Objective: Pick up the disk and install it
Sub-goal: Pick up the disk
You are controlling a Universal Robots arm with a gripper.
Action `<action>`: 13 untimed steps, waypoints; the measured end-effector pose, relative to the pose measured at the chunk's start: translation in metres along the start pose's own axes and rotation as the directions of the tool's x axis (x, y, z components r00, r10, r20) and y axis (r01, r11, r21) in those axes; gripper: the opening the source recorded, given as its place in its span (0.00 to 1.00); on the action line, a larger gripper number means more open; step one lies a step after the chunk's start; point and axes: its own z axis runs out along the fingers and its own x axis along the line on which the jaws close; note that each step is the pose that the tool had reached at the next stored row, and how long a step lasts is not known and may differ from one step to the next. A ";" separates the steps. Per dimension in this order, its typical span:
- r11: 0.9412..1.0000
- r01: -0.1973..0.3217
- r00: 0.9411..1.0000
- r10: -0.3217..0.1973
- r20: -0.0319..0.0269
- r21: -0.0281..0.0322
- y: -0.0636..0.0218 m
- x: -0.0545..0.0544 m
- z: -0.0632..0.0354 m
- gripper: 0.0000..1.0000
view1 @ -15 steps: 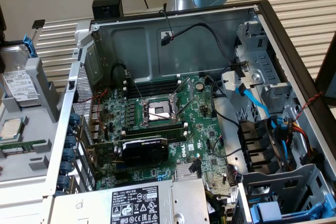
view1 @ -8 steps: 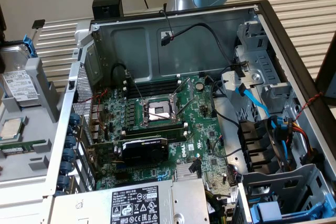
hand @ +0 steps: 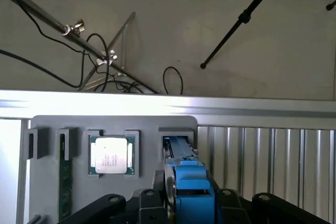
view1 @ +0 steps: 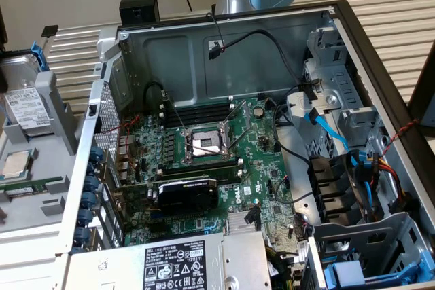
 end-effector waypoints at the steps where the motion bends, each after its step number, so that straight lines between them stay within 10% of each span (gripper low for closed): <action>1: 1.000 0.000 1.000 0.000 0.000 0.000 0.0000 0.000 0.0000 0.38; 13: 1.000 0.000 1.000 0.000 0.000 0.000 0.0001 0.004 -0.0001 0.38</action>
